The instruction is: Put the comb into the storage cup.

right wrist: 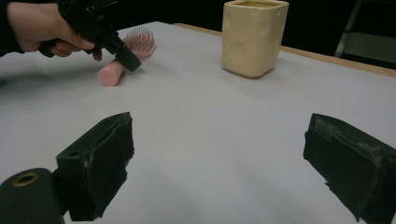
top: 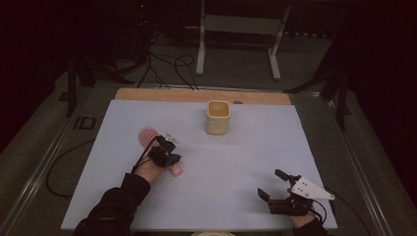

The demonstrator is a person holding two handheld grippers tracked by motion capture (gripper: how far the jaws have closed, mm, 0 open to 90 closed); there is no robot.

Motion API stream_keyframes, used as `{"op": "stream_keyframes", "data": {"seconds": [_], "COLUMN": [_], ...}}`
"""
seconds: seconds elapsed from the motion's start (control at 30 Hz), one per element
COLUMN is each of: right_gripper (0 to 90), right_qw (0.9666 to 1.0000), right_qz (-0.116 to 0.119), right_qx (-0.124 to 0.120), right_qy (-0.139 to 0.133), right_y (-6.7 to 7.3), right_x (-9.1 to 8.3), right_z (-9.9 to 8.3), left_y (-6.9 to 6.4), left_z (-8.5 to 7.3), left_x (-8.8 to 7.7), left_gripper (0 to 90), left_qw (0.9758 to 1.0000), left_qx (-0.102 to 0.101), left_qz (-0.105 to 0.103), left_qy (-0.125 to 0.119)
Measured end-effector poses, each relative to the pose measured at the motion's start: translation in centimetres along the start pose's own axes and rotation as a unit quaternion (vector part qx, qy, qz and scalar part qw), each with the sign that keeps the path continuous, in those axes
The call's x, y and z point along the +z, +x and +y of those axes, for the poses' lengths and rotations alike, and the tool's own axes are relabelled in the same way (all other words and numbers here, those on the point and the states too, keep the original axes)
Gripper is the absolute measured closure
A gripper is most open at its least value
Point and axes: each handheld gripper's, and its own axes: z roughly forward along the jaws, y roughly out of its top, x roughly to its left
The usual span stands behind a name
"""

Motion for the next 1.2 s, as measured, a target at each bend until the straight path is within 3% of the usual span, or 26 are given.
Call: {"op": "stream_keyframes", "data": {"seconds": [0.43, 0.77, 1.03, 1.2], "right_gripper": [8.2, 8.2, 8.2, 8.2], "right_qw": [1.0000, 1.0000, 1.0000, 1.0000], "right_qz": [0.000, -0.002, -0.002, -0.002], "right_qx": [0.000, -0.002, -0.003, -0.004], "right_qy": [0.000, 0.000, 0.000, 0.001], "right_y": [0.0, 0.0, 0.1, 0.1], "right_x": [0.0, 0.0, 0.0, 0.0], "right_z": [0.0, 0.0, 0.0, 0.0], "left_y": [0.5, 0.9, 2.1, 2.8], "left_z": [-2.1, -3.5, -4.8, -5.5], "left_x": [-2.2, -3.2, -4.2, -4.9], "left_gripper": [90.0, 90.0, 90.0, 90.0], "left_qw": [0.9995, 0.9986, 0.9979, 0.9977], "left_qx": [0.005, 0.014, 0.003, -0.003], "left_qz": [-0.019, -0.019, -0.022, -0.014], "left_qy": [0.026, 0.048, 0.060, 0.066]}}
